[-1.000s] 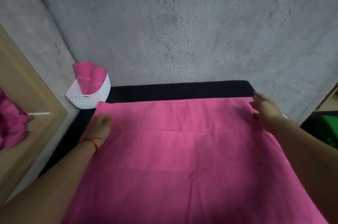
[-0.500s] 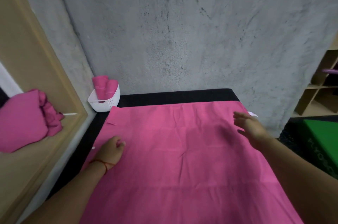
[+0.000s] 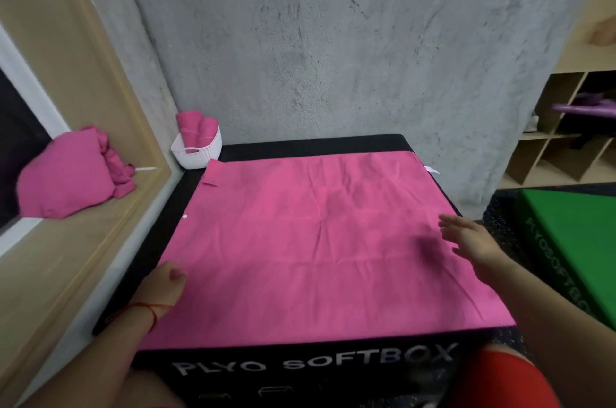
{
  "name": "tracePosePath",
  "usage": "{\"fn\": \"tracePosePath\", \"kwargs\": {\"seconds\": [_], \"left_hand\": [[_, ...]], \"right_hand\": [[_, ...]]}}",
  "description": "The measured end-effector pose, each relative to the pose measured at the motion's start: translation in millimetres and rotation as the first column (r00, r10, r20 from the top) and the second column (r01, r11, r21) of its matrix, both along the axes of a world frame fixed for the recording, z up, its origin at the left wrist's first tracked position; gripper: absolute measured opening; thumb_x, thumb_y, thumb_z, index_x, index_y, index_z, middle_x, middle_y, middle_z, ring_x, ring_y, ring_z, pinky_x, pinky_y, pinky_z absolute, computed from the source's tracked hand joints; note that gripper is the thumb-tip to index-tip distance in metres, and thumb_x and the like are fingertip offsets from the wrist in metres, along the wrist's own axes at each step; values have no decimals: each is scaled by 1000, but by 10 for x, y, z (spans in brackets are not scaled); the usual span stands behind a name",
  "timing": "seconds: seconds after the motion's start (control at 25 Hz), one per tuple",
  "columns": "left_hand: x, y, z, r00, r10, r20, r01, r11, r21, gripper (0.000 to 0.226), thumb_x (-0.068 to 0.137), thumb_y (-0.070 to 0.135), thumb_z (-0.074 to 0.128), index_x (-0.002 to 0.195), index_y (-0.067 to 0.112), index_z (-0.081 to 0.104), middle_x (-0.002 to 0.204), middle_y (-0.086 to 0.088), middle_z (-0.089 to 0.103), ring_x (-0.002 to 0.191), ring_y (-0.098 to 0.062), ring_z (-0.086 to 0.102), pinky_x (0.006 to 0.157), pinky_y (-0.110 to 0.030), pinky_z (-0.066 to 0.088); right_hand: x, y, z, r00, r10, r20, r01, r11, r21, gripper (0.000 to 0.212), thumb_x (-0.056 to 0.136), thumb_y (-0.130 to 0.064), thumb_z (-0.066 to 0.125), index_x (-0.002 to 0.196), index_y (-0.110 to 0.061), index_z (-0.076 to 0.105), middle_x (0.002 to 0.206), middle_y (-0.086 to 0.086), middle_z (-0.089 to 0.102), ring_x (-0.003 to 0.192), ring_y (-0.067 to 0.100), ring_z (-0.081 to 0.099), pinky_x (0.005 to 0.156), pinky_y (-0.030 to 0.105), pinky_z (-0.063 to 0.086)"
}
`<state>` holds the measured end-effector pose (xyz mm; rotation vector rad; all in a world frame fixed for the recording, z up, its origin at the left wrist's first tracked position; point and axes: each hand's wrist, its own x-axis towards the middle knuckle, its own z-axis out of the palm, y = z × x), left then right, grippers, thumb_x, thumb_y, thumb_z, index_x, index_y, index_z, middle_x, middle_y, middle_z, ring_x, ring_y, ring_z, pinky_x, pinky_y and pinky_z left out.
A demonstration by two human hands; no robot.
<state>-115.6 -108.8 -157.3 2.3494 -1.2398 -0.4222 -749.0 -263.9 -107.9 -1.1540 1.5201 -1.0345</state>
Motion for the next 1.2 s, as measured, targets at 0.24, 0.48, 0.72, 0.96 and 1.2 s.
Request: {"fn": "tracePosePath", "kwargs": {"seconds": [0.24, 0.48, 0.72, 0.96, 1.2], "left_hand": [[441, 628, -424, 979, 156, 132, -158, 987, 6, 26, 83, 23, 63, 108, 24, 69, 109, -13, 68, 93, -41, 67, 79, -47, 57], [384, 737, -326, 980, 194, -39, -197, 977, -82, 46, 70, 33, 65, 108, 9, 71, 101, -16, 75, 90, -37, 70, 83, -45, 56], [314, 776, -280, 965, 253, -62, -255, 967, -29, 46, 75, 37, 81, 56, 2, 60, 54, -16, 61, 56, -33, 61, 60, -38, 46], [376, 781, -276, 962, 222, -156, -224, 975, 2, 33, 83, 28, 82, 66, 1, 74, 62, -16, 70, 66, -33, 70, 66, -39, 52], [131, 759, -70, 966, 191, -173, -214, 969, -124, 26, 79, 37, 67, 77, 11, 66, 74, -11, 68, 74, -32, 64, 71, -40, 48]], "right_hand": [[-406, 682, -502, 879, -151, -453, 160, 987, -18, 39, 98, -28, 66, 135, -17, 70, 129, 15, 71, 109, 35, 69, 98, 44, 53], [-627, 822, -817, 755, -212, -620, 185, 977, -110, 38, 92, -32, 65, 127, -19, 71, 120, 17, 68, 107, 38, 66, 97, 49, 56], [-750, 1028, -780, 800, -356, -483, 405, 914, -2, 36, 83, -40, 79, 102, -9, 74, 97, 18, 74, 89, 37, 70, 79, 46, 57], [-798, 1097, -732, 876, -270, -399, 347, 928, 136, 41, 92, -30, 78, 69, 3, 70, 51, 10, 56, 55, 28, 53, 58, 36, 36], [-754, 1067, -630, 918, -234, -321, 284, 952, 118, 27, 91, -19, 79, 89, 8, 74, 87, 27, 75, 76, 37, 66, 75, 42, 53]]}}
